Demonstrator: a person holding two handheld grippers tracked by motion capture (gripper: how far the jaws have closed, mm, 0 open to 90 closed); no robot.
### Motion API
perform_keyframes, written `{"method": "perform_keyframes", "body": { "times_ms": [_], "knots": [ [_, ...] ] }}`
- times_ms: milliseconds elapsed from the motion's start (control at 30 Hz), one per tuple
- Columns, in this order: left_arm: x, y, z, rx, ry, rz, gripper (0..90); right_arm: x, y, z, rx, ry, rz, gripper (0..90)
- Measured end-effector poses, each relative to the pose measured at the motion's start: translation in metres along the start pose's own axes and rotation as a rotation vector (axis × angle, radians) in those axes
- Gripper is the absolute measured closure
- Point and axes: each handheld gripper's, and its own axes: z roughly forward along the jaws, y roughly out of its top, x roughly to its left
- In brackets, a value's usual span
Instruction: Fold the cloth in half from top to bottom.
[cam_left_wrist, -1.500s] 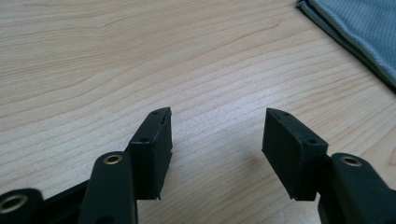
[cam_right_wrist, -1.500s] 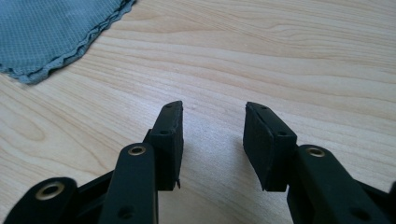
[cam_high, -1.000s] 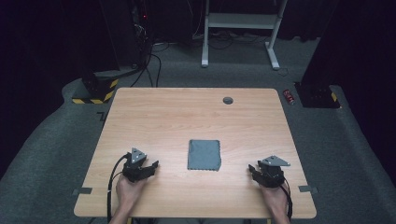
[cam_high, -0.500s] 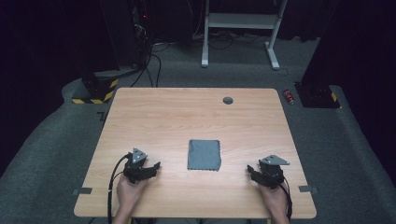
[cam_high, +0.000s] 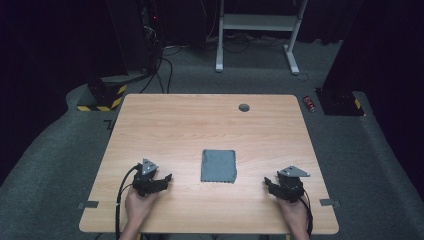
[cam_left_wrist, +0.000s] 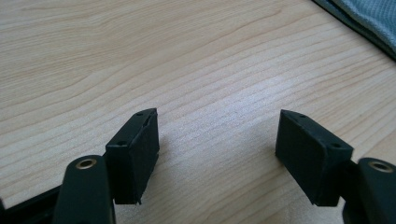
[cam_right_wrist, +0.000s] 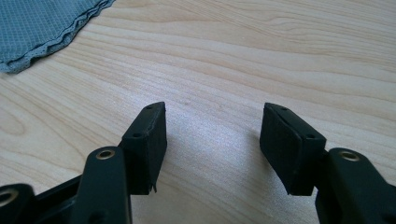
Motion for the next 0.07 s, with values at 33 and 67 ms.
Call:
{"method": "perform_keyframes", "body": {
  "times_ms": [33, 67],
  "knots": [
    [0.0, 0.0, 0.0, 0.0, 0.001, 0.0, 30.7, 0.0, 0.0, 0.0, 0.0, 0.0, 0.0, 41.1],
    [-0.0001, 0.0, 0.0, 0.0, 0.001, -0.001, 30.7, 0.0, 0.0, 0.0, 0.0, 0.0, 0.0, 41.2]
  ]
}}
